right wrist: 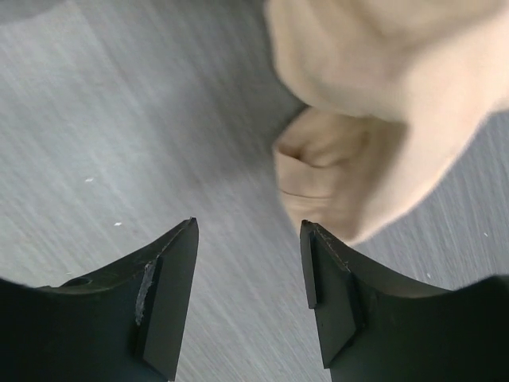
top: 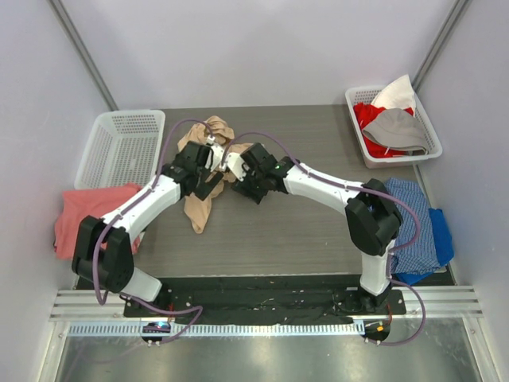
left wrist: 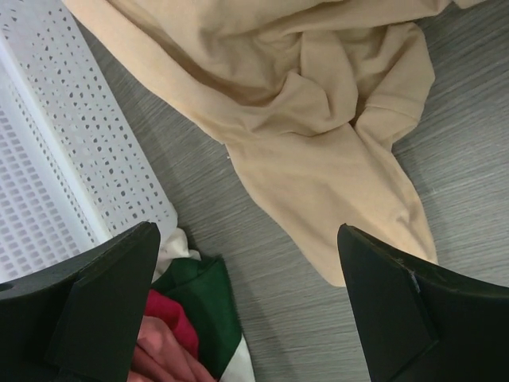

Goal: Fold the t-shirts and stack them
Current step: Flatten out the tshirt

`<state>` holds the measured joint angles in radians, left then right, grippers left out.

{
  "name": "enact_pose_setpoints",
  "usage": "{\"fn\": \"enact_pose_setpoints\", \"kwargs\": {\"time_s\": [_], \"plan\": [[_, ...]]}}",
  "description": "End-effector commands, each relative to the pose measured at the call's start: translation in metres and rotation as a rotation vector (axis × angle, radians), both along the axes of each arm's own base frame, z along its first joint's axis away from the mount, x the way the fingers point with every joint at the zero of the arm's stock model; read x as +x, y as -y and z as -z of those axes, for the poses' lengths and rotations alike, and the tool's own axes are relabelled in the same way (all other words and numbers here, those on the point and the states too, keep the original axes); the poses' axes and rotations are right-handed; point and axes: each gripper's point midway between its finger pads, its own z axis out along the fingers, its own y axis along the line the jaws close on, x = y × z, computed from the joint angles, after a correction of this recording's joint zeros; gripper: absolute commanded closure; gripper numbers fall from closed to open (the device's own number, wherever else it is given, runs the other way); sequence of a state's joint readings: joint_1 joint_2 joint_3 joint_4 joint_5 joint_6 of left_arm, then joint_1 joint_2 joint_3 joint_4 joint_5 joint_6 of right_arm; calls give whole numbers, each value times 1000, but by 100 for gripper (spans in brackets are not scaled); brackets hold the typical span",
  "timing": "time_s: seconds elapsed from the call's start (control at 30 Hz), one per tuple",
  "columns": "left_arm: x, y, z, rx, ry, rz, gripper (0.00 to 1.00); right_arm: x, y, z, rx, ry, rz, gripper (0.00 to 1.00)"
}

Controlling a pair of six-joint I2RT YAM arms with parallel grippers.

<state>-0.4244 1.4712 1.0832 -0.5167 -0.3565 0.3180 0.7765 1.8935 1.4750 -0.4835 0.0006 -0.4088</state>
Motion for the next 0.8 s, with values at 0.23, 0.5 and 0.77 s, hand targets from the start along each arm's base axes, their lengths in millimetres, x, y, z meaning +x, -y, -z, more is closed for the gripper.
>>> {"fn": "enact_pose_setpoints", "kwargs": {"time_s": [0.23, 0.5, 0.77], "plan": [[37, -15, -1, -98, 17, -77, 0, -5, -11, 17, -79, 16, -54, 42], [36, -27, 3, -97, 9, -94, 0, 11, -10, 25, -97, 34, -47, 42], [28, -22, 17, -129, -32, -93, 0, 30, -7, 26, -102, 48, -34, 43]]}}
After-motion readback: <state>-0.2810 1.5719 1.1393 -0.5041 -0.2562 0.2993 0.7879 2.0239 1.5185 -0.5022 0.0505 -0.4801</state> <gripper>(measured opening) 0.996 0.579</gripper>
